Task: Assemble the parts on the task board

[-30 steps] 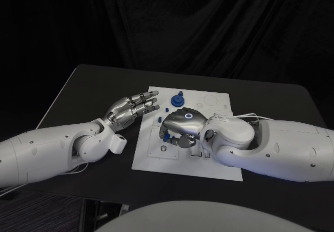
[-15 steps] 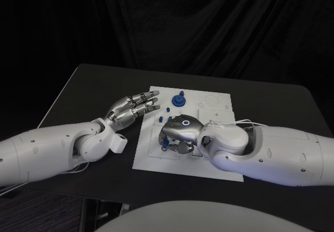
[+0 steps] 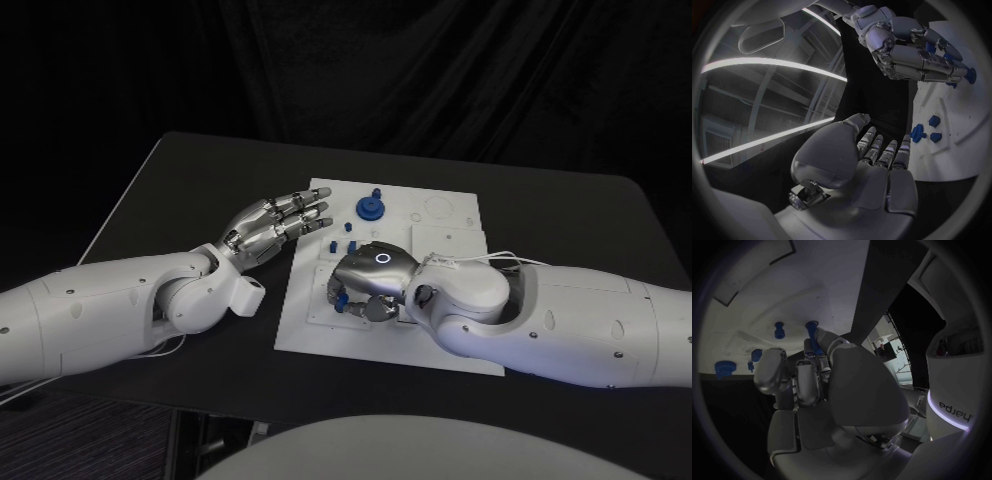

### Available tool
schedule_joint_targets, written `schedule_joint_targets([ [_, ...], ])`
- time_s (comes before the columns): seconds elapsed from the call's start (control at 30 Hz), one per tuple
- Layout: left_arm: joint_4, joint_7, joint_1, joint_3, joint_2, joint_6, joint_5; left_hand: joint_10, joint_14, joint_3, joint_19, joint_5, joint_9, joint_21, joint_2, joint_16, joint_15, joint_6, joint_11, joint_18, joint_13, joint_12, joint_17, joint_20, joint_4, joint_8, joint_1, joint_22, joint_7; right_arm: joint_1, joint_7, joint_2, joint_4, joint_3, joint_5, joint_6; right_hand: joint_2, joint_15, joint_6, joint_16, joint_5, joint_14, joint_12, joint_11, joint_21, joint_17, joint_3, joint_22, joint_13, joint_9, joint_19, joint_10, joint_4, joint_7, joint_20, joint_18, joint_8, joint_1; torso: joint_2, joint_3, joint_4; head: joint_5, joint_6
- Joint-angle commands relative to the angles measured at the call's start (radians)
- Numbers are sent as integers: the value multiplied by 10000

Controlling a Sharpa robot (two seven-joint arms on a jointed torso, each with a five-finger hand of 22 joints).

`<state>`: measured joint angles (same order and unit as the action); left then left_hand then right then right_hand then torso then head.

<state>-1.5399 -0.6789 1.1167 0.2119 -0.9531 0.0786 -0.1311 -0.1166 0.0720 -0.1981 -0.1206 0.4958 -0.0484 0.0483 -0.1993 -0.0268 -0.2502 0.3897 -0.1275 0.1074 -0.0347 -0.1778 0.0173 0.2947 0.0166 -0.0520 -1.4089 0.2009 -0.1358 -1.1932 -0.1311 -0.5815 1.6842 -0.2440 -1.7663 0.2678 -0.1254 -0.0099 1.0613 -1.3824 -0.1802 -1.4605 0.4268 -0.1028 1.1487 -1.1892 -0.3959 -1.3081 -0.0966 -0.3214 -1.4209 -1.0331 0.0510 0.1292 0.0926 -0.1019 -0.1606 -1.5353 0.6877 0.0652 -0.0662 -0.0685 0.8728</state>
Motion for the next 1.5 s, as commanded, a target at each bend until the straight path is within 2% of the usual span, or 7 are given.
schedule_joint_targets([
  [0.03, -2, -730, -18, -8, 32, 56, 14, -61, 39, -55, -1, 51, -6, 6, 37, -44, 46, 28, -29, -175, -12, -36, 6, -9, -4, -32, 16, 12, -25, 83, 65, 9, -73, -32, -85, 2, 29, -73, -12, 31, 44, 26, 4, 442, -3, -4, -3, -1440, -12, -18, -11, -485, -57, -40, -55, 129, -28, 37, -3, -7, 4, -10, -2],
  [0.67, 97, -695, -20, -8, 114, 126, 14, -45, 34, -101, -13, 65, 0, 9, 31, -43, 43, -3, -42, -178, -7, -22, 5, -6, 0, -21, 15, 29, -38, 213, 60, 127, -211, -32, -85, -299, -16, -1, -303, 95, 152, 63, -189, 344, -121, 83, 51, -1411, -45, -162, 32, -217, -8, 24, -20, 120, 110, 224, -26, 9, -5, -23, -2],
  [0.8, 116, -692, -21, -8, 120, 133, 14, -40, 31, -119, -13, 72, 2, 9, 29, -42, 42, -6, -45, -180, -6, -18, 4, -5, -1, -19, 14, 27, -43, 220, 55, 145, -262, -32, -85, -489, -324, 338, -1710, 272, 48, 248, -735, -48, -630, 364, 227, -1274, 80, 124, 261, 906, 229, 323, 215, 65, 926, 671, -28, 14, -18, -12, -2],
  [0.97, 155, -683, -25, -8, 139, 147, 14, -40, 31, -119, -13, 72, 2, 9, 29, -42, 42, -6, -45, -180, -6, -18, 4, -5, -1, -19, 14, 27, -43, 227, 157, 152, -321, -32, -78, -431, -318, 663, -4837, 301, 202, 461, -1019, -416, -1031, 502, 1330, -1186, 120, 1234, 470, 2630, 413, -410, 586, -26, 1040, 729, -24, 0, -3, -17, -2],
  [1.03, 170, -681, -27, -8, 146, 151, 14, -40, 31, -119, -13, 72, 2, 9, 29, -42, 42, -6, -45, -180, -6, -18, 4, -5, -1, -19, 14, 27, -43, 228, 188, 138, -329, -32, -25, -383, -286, 683, -5217, 310, 295, 504, -934, -439, -1112, 544, 1659, -1169, 90, 1426, 509, 2870, 535, -505, 623, -50, 1065, 657, -24, -1, -1, -17, -2],
  [1.3, 182, -647, -40, -7, 87, 122, 14, -13, 15, -165, -1, 88, 5, 3, 34, -36, 40, -20, -49, -185, 1, 10, 1, -4, -9, -12, 9, 3, -53, 224, 481, -436, -35, -24, 382, 469, -159, 727, -4804, 338, 306, 615, -601, -496, -1357, 657, 2095, -1111, 4, 1518, 622, 3466, 787, -381, 682, -98, 962, 337, -22, 0, 7, 13, -2],
  [1.5, 164, -695, -47, -7, -4, 58, 14, -8, 13, -170, 8, 89, 5, -1, 36, -35, 39, -20, -50, -186, 2, 15, 1, -4, -11, -12, 9, -12, -54, -4, 1058, -1566, 825, 25, 1070, 2008, -346, 823, -5242, 449, 145, 873, -275, -648, -1824, 933, 2343, -1003, -9, 1808, 885, 4430, 1257, -328, 773, -171, 1039, -71, -37, -7, -9, 42, -2],
])
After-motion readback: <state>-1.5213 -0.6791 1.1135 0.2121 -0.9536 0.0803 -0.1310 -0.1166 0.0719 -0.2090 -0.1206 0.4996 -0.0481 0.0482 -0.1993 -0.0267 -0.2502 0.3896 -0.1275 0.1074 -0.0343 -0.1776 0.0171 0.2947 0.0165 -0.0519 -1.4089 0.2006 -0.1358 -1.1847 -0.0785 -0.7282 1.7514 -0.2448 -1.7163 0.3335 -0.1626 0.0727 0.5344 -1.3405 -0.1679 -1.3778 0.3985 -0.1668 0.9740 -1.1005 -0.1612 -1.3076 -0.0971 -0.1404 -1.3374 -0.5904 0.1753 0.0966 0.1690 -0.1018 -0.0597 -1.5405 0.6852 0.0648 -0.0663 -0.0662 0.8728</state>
